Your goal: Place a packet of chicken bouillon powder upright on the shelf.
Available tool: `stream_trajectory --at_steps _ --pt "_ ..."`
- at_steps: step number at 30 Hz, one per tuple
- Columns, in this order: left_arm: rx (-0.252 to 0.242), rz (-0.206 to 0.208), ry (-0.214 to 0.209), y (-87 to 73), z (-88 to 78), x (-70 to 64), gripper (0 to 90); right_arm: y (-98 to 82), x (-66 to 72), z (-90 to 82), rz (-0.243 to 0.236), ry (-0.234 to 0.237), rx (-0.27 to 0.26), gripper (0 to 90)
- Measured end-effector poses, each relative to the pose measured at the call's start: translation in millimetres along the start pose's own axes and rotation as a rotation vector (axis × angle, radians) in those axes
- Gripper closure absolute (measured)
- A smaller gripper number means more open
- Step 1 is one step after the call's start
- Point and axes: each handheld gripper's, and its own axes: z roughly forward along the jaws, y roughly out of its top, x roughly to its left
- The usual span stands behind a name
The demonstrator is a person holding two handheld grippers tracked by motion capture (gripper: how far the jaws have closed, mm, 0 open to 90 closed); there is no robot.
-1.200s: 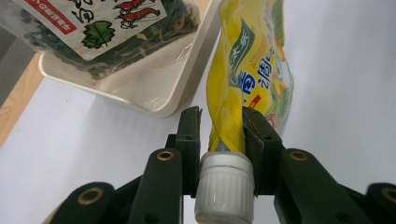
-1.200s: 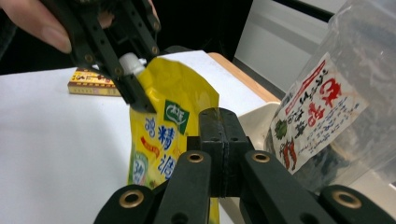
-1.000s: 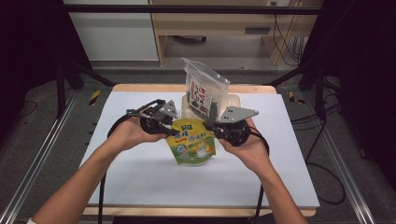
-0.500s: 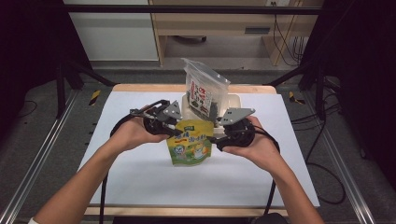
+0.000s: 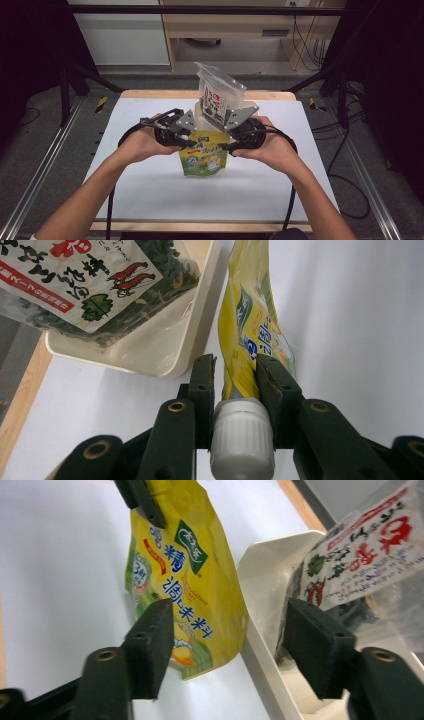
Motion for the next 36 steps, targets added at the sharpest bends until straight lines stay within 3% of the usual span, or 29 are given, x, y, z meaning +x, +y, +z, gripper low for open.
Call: stream_trajectory --at_steps 5,17,21,23,25,28,30,36 --pt "-0.014 0.002 0.004 -0.7 0.3 -1.8 69.7 6.0 -2.0 7.0 -0.023 0.018 0.034 45.1" --pt "-0.019 0.000 0.000 -2.7 -0.2 -3.0 69.7 13.9 -7.6 37.7 -0.052 0.112 0.113 60.4" --pt "-0.022 -0.003 0.002 -4.1 -0.1 -3.6 69.6 16.7 -7.6 46.6 -0.069 0.141 0.131 74.8" --pt "-0.023 -0.012 0.006 -6.1 -0.1 -3.1 69.5 17.6 -6.4 47.4 -0.061 0.151 0.135 85.3" --pt "-0.042 -0.033 0.007 -8.6 -1.8 -2.8 68.3 18.2 -6.1 46.5 -0.044 0.161 0.138 90.0" --pt "-0.078 -0.083 0.029 -12.5 -6.5 -1.7 45.8 16.0 -4.5 43.1 -0.016 0.160 0.144 90.0" --pt "-0.099 -0.114 0.045 -17.5 -10.9 -0.6 35.6 13.6 -3.4 38.3 0.011 0.150 0.152 90.0" --pt "-0.106 -0.195 0.098 -40.8 -14.3 -2.0 19.2 -1.9 -4.3 13.8 0.098 0.088 0.158 90.0"
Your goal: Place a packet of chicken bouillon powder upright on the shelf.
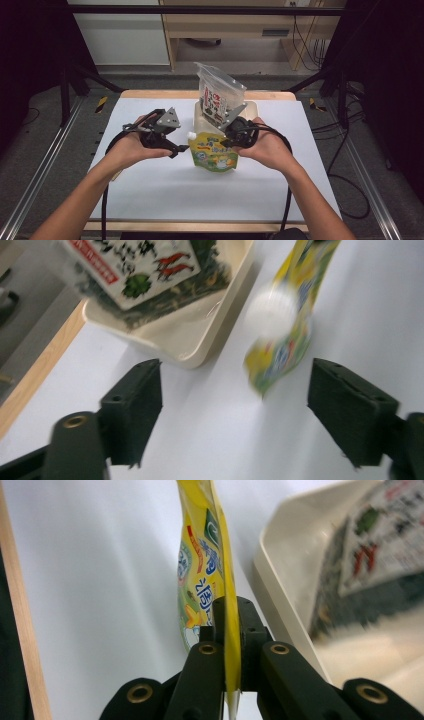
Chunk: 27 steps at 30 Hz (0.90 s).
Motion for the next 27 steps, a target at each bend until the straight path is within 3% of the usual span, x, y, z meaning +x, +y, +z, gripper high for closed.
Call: stream_trajectory --at_steps 9,13,21,27 --pt "0.035 -0.081 0.076 -30.4 11.1 -3.6 8.1 -43.8 -15.8 -38.4 0.185 -0.050 0.002 90.0" --pt "0.035 -0.106 0.072 -38.0 19.4 -7.0 6.8 -60.8 -23.2 -51.8 0.261 -0.082 0.012 90.0" --pt "0.043 -0.119 0.080 -49.1 31.2 -14.6 6.3 -83.7 -34.3 -75.4 0.343 -0.129 -0.002 90.0" --pt "0.032 -0.156 0.127 -64.1 38.6 -19.4 6.2 -99.8 -40.8 -87.6 0.395 -0.151 -0.009 90.0"
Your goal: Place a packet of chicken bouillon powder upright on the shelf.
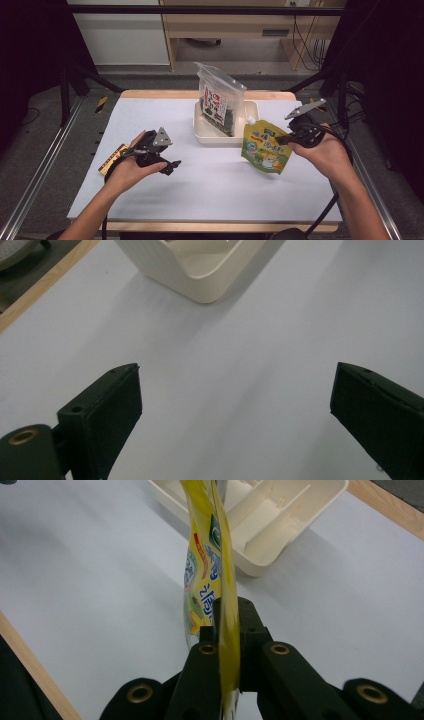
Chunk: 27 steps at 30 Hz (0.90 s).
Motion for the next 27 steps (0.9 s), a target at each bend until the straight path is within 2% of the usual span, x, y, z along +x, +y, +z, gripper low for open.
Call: stream_trajectory --at_steps 6,8,13,15,16,18,19,21,24,27 --pt "-0.041 -0.076 0.018 -16.9 6.1 -0.7 6.2 -6.1 -8.9 -9.5 0.052 -0.019 -0.011 90.0" --pt "-0.041 -0.086 0.010 -23.7 8.6 -1.0 6.2 -6.2 -11.6 -12.9 0.069 -0.029 -0.017 90.0" --pt "-0.034 -0.117 0.035 -41.1 13.4 -0.2 6.5 -2.5 -14.3 -23.0 0.105 -0.054 -0.031 90.0" --pt "-0.026 -0.119 0.050 -48.0 14.8 -0.9 6.5 -0.4 -15.0 -26.7 0.115 -0.063 -0.045 90.0" --pt "-0.010 -0.103 0.059 -51.2 14.6 -0.8 6.6 0.6 -15.5 -28.6 0.119 -0.064 -0.050 90.0" --pt "-0.018 -0.120 0.063 -56.3 16.3 -3.5 6.7 3.1 -15.4 -31.8 0.135 -0.075 -0.063 90.0" --pt "-0.012 -0.106 0.068 -58.0 15.2 -3.9 6.7 4.4 -15.7 -33.2 0.140 -0.075 -0.069 90.0" --pt "-0.007 -0.097 0.079 -59.9 13.3 -5.2 6.7 7.6 -15.8 -35.7 0.153 -0.080 -0.080 90.0" --pt "-0.035 -0.112 0.086 -61.3 11.6 -7.6 6.7 13.1 -16.1 -38.1 0.174 -0.093 -0.099 90.0" --pt "-0.024 -0.091 0.100 -62.7 9.5 -8.8 6.9 20.5 -16.3 -39.5 0.197 -0.105 -0.111 90.0"
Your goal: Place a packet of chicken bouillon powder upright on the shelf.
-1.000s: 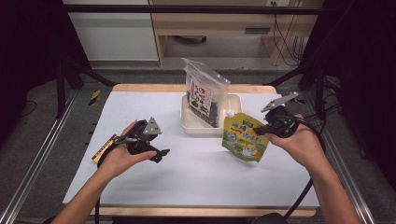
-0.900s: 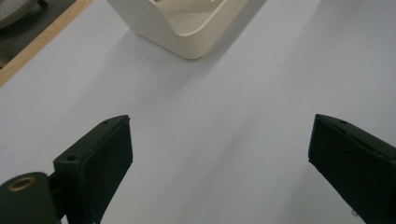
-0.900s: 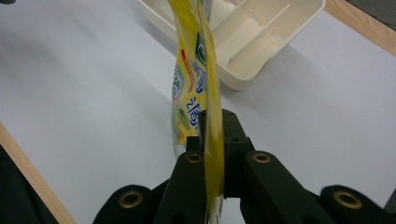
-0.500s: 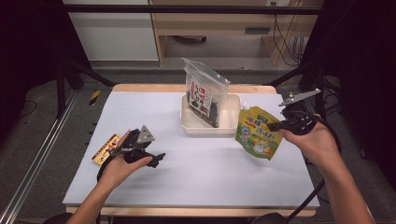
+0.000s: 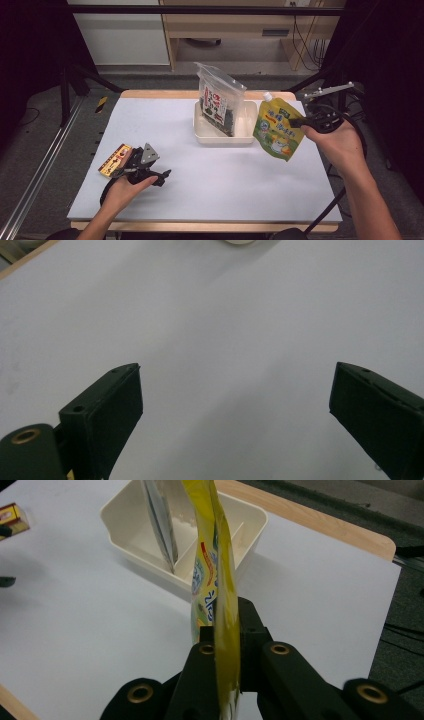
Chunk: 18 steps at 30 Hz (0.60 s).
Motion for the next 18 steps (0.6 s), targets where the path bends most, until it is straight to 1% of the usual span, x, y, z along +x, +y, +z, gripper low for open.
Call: stream_trajectory --at_steps 2,3,5,7,8,9,10,14,16,18 --pt "-0.003 -0.006 -0.002 -1.0 -0.3 -1.4 6.9 5.4 1.0 1.1 0.015 -0.007 -0.012 90.0" --pt "-0.001 -0.001 -0.003 -1.5 -0.3 -2.0 6.9 8.2 1.4 2.1 0.021 -0.011 -0.015 90.0" --pt "0.001 -0.005 -0.003 -2.7 -0.7 -2.8 6.9 14.3 2.8 4.7 0.045 -0.019 -0.020 90.0" --pt "0.000 -0.008 -0.005 -4.0 -0.3 -3.3 6.9 20.3 3.8 8.9 0.068 -0.020 -0.028 90.0" --pt "0.005 -0.001 -0.003 -4.6 -0.3 -3.1 6.9 23.4 4.5 11.3 0.077 -0.022 -0.030 90.0" --pt "0.007 -0.006 -0.008 -5.4 0.2 -3.6 6.9 26.7 5.7 13.8 0.085 -0.027 -0.031 90.0" --pt "0.013 0.000 -0.005 -6.1 0.2 -2.9 6.9 29.9 6.7 16.9 0.091 -0.030 -0.032 90.0" --pt "0.012 -0.011 -0.006 -7.1 0.8 -2.1 7.0 43.4 10.4 30.7 0.121 -0.038 -0.035 90.0" --pt "0.014 -0.004 -0.002 -6.9 -0.2 -1.0 7.0 50.5 11.7 38.3 0.136 -0.043 -0.039 90.0" --pt "0.007 -0.011 0.000 -7.1 -0.3 -0.7 7.1 56.8 12.2 46.5 0.153 -0.051 -0.041 90.0"
